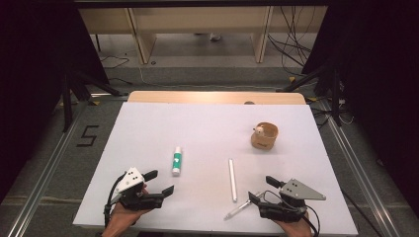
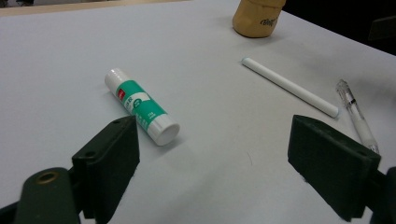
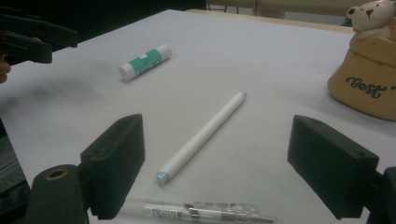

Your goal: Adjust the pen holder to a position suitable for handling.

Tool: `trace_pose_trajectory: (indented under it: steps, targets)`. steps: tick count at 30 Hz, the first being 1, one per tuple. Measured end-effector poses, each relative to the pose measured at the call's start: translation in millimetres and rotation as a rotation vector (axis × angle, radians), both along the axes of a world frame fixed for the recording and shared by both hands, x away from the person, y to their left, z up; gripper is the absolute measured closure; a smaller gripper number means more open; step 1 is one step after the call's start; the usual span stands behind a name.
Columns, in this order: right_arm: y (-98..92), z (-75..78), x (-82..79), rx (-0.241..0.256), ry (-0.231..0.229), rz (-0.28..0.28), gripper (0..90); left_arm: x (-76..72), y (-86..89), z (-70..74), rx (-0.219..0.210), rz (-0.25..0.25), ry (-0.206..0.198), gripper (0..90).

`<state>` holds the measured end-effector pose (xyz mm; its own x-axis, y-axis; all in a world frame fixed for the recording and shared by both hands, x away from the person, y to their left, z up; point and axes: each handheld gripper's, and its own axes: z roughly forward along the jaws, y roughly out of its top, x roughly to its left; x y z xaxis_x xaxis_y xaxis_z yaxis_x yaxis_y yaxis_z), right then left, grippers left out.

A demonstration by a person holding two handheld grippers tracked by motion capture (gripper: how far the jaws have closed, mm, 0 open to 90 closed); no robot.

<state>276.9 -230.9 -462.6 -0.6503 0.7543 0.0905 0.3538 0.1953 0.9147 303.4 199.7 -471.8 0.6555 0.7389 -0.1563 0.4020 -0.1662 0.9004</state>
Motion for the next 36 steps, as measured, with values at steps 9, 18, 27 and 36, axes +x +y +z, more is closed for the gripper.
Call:
trace_pose_trajectory:
  steps: [9, 18, 27, 36]
  targets:
    - [-1.0, 0.8, 1.5, 0.002, 0.004, -0.013, 20.2, 0.0, -0.5, -0.2, 0.004, -0.004, 0.003, 16.2]
    - [-11.9, 6.7, 11.6, -0.015, -0.013, -0.071, 22.1, 0.6, -0.9, -0.6, 0.006, 0.003, 0.010, 16.2]
    - [-27.3, 14.4, 33.2, -0.032, -0.028, -0.141, 25.5, 0.5, -0.3, 0.1, 0.002, 0.011, -0.004, 16.1]
    - [-46.2, 16.8, 72.1, -0.043, -0.014, -0.261, 34.1, 1.4, 1.2, 0.5, -0.008, 0.021, -0.013, 16.1]
